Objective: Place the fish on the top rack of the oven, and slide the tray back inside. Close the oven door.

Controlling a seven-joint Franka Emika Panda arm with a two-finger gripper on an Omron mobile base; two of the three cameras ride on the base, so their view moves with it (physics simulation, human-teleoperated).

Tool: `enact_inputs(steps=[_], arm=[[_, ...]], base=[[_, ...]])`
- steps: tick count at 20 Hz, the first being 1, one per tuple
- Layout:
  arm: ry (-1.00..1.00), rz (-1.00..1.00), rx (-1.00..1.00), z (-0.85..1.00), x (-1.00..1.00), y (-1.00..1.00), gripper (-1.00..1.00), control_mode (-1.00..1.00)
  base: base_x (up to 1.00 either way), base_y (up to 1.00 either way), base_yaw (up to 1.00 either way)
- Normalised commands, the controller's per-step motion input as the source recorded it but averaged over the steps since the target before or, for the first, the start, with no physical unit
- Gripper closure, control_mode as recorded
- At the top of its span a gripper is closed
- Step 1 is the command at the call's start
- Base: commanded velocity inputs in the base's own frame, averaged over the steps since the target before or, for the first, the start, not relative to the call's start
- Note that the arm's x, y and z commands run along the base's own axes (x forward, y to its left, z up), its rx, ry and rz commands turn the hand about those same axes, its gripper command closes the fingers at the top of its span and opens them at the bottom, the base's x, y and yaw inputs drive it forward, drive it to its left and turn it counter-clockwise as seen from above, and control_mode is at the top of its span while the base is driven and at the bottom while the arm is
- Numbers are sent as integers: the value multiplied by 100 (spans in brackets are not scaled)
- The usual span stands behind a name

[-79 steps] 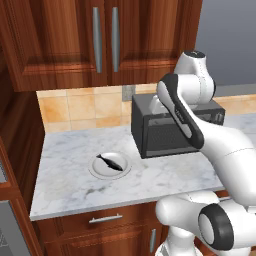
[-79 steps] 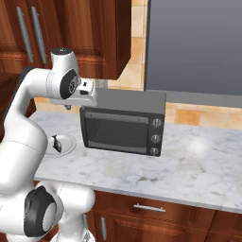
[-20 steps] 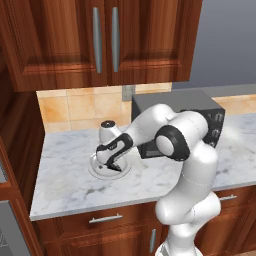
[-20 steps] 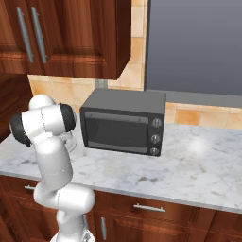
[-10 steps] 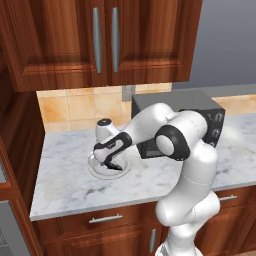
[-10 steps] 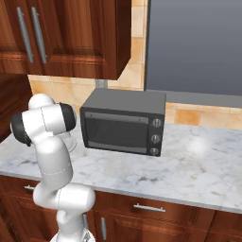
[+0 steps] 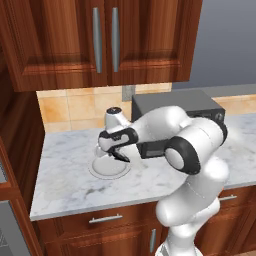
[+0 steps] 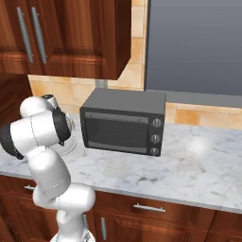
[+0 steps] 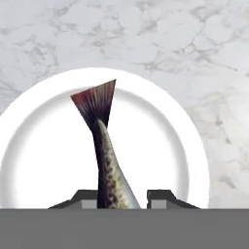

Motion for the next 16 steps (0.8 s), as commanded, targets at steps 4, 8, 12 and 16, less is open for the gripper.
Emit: enact_inputs(steps=[4,8,12,16], arm=[[-19,0,6,81,-57,-50,100,-100],[-21,0,4,66,-60,-50,100,-100],[-19,0,4,47,-52,-47,100,-100],[-8,0,2,32,-31,-47,100,-100]], base=[[0,0,0],[0,0,0],[0,0,0],[0,0,0]])
